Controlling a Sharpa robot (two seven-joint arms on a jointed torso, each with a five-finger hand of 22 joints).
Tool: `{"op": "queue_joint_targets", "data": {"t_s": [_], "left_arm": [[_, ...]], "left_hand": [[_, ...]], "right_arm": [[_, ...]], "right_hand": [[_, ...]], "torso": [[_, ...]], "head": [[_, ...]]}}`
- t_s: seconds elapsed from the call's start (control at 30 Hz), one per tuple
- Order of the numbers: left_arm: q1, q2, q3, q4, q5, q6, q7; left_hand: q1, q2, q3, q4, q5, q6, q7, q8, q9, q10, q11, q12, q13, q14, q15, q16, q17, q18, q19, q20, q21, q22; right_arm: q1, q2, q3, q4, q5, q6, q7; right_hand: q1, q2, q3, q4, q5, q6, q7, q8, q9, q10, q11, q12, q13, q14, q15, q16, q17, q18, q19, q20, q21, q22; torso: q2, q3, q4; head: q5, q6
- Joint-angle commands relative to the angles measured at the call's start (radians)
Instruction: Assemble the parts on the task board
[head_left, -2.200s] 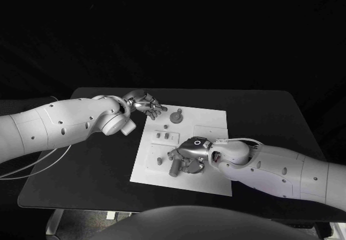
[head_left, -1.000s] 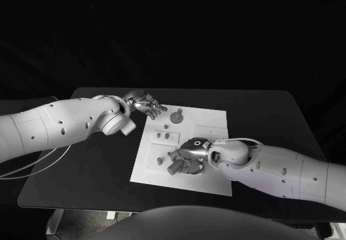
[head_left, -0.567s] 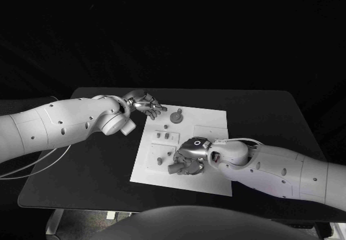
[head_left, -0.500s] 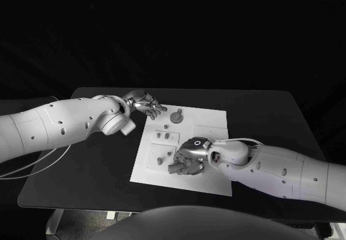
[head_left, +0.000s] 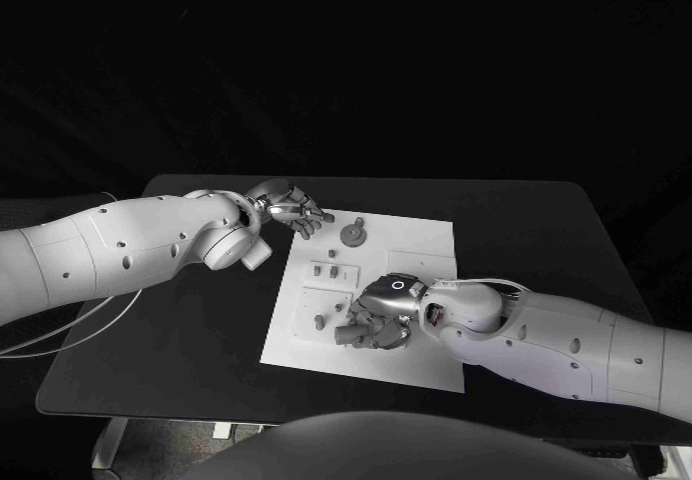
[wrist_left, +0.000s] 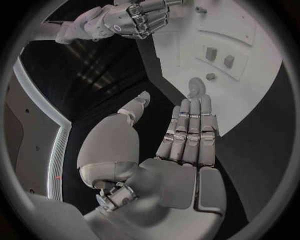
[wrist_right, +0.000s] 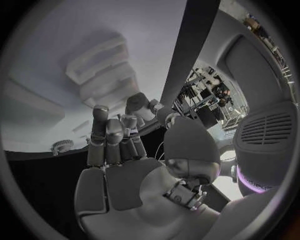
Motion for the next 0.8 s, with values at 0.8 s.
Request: {"op": "queue_joint_targets", "data": {"t_s": [0.8], "left_arm": [[0.005, 0.0, 0.0, -0.002, -0.008, -0.002, -0.002]], "left_hand": [[0.004, 0.006, -0.004, -0.004, -0.004, -0.008, -0.001, 0.004, -0.002, -0.006, 0.0, -0.007, 0.002, -0.002, -0.001, -0.005, 0.003, 0.015, -0.006, 0.002, -0.005, 0.002]], "right_arm": [[0.078, -0.193, -0.001, 0.168, 0.738, 0.134, -0.317]], "right_hand": [[-0.035, 0.01, -0.014, 0.017, 0.003, 0.131, 0.031, 0.001, -0.006, -0.013, 0.008, -0.005, -0.005, -0.01, -0.001, -0.003, -0.005, 0.014, -0.006, 0.001, -0.005, 0.002]], "torso": [[-0.001, -0.002, -0.0031]], "head": [[-0.004, 0.0]]}}
